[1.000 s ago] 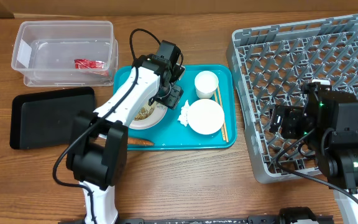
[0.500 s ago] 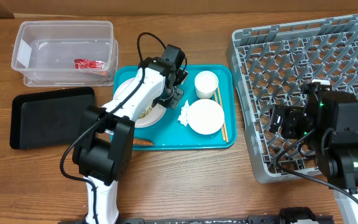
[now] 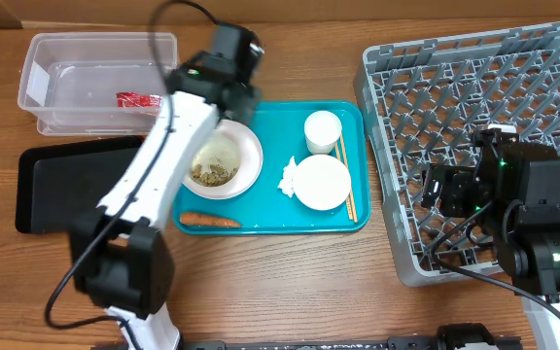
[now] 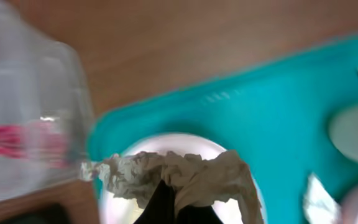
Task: Sort waste into correct bins and load items into the dishwasher
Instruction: 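Drop the tissue into the clear bin with the left gripper, then grasp the second tissue between the bowls with the left gripper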
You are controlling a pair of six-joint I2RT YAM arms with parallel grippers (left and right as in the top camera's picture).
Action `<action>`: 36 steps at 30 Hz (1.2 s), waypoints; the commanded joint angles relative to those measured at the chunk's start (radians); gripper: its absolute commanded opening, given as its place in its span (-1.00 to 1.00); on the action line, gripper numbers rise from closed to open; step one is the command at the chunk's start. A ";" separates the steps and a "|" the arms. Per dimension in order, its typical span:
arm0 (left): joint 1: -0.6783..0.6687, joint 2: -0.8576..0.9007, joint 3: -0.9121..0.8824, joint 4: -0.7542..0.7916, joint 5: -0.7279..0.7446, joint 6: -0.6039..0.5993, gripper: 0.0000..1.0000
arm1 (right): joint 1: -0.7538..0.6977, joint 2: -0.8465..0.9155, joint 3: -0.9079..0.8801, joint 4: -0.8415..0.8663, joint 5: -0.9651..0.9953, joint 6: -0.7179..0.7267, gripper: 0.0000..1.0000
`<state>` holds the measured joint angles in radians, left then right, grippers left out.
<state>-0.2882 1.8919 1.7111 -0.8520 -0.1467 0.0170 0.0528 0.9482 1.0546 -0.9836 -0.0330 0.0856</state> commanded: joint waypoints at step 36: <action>0.114 0.001 0.014 -0.261 0.457 -0.025 0.31 | -0.003 -0.001 0.031 0.005 0.006 0.004 1.00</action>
<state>-0.0803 1.9354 1.7172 -1.0565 0.2920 -0.0879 0.0528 0.9482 1.0550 -0.9848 -0.0338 0.0860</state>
